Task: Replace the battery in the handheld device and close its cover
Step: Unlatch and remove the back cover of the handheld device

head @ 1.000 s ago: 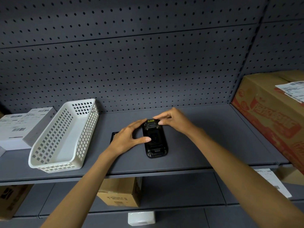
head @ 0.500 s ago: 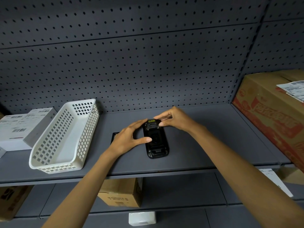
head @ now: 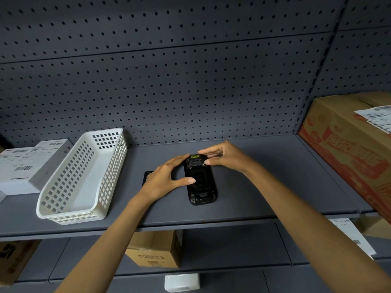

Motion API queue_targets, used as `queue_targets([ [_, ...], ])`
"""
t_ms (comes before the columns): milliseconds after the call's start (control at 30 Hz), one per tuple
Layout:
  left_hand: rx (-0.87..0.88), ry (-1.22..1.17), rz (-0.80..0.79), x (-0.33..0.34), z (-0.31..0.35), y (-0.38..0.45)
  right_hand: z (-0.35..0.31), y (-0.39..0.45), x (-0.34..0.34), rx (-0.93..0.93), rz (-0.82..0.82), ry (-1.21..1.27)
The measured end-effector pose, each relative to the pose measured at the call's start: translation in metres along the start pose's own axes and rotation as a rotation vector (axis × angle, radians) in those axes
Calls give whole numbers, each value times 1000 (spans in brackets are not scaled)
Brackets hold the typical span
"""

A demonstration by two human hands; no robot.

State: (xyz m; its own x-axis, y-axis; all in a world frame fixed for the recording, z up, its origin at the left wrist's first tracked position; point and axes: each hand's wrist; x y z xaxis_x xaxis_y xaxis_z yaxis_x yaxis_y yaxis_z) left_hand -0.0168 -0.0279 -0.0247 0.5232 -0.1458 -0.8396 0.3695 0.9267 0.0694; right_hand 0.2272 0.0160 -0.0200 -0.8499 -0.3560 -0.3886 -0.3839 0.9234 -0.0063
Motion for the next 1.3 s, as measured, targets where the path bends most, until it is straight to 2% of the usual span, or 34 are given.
queue_targets([
  [133, -2, 1, -2, 0, 0, 0, 0, -1, 5, 7, 49, 9],
  [500, 2, -3, -11, -1, 2, -2, -2, -5, 9, 57, 58, 52],
  [900, -8, -21, -29, 0, 0, 0, -4, -7, 23, 63, 172, 73],
  [1300, 5, -5, -34, -2, 3, -2, -9, -15, 24, 45, 178, 51],
])
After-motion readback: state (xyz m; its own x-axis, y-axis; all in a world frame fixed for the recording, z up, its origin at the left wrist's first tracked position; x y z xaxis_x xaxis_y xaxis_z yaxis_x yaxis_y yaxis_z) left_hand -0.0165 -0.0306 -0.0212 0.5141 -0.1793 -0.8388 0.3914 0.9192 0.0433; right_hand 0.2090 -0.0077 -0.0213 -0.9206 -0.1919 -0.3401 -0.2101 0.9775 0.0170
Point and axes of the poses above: each hand's wrist, its own y-axis towards the middle knuckle, its own x-axis out of the palm, z = x × y, and after that the axes turned 5 degrees about y, right-handed
